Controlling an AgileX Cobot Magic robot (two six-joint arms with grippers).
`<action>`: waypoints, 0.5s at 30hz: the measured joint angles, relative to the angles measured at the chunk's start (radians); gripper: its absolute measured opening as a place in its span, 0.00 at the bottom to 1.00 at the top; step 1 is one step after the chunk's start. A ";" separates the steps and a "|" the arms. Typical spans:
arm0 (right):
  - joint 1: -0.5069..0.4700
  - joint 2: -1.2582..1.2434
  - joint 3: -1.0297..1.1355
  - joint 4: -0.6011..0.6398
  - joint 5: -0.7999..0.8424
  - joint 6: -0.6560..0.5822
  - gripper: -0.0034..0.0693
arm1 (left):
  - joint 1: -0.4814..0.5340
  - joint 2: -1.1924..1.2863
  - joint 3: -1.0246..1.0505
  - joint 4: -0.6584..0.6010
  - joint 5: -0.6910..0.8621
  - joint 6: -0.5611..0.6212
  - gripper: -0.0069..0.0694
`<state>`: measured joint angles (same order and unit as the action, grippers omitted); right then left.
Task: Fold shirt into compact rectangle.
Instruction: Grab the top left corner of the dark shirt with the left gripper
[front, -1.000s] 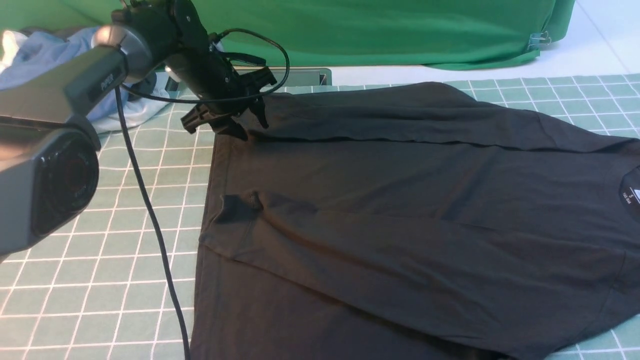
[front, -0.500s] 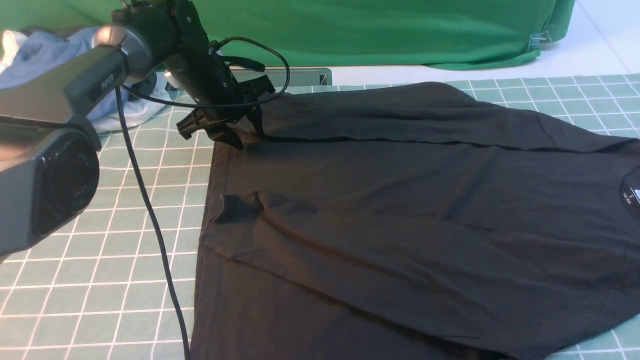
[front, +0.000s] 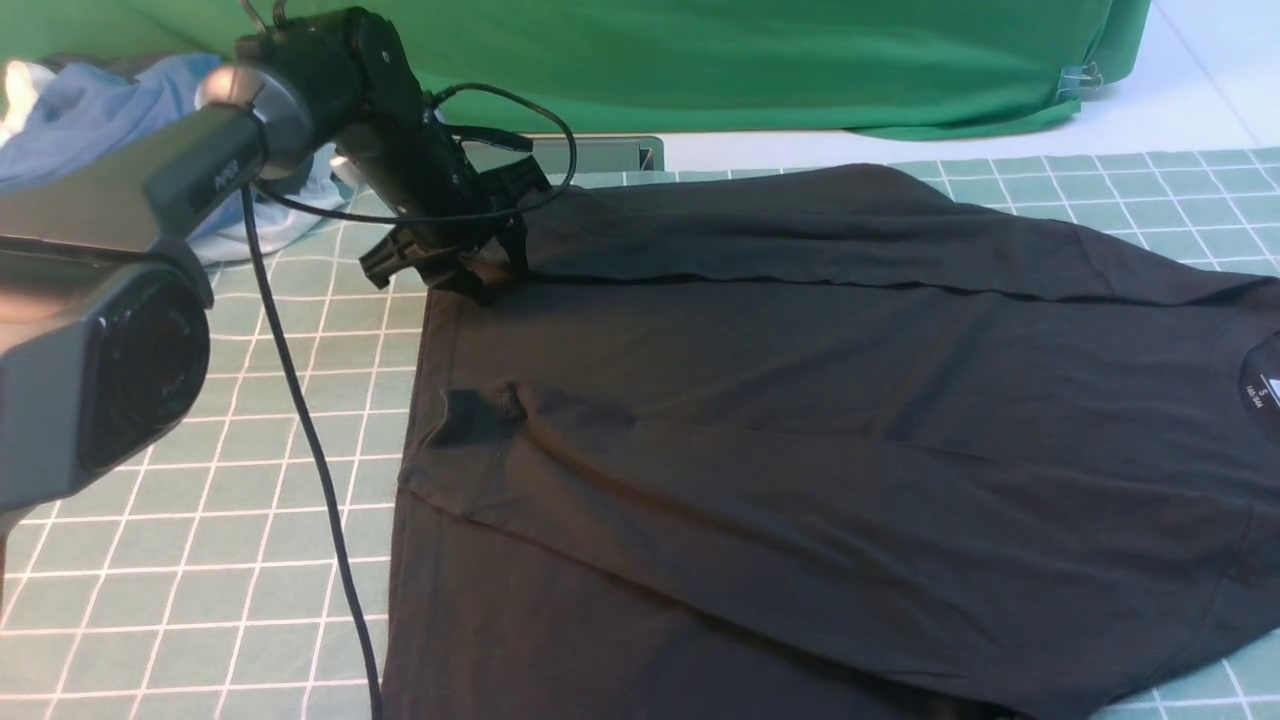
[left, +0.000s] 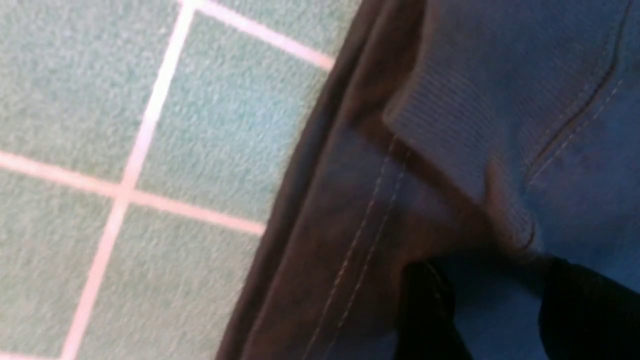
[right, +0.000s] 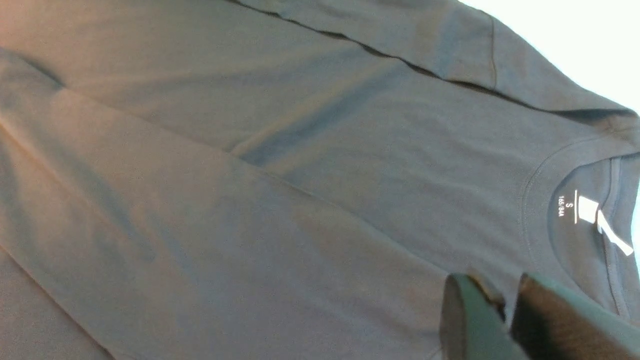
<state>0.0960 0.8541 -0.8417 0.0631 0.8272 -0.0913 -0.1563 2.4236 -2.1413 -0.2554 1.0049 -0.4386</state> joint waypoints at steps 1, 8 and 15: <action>0.000 0.000 0.000 0.000 0.000 0.000 0.27 | 0.000 0.001 0.000 -0.001 -0.021 0.000 0.50; 0.000 0.000 0.000 0.000 0.000 0.000 0.27 | 0.000 0.003 0.000 0.018 -0.099 -0.054 0.63; 0.000 0.000 0.000 0.001 0.000 -0.001 0.27 | 0.000 0.003 0.000 0.029 -0.178 -0.100 0.73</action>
<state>0.0960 0.8541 -0.8417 0.0640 0.8272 -0.0923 -0.1563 2.4263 -2.1413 -0.2262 0.8266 -0.5383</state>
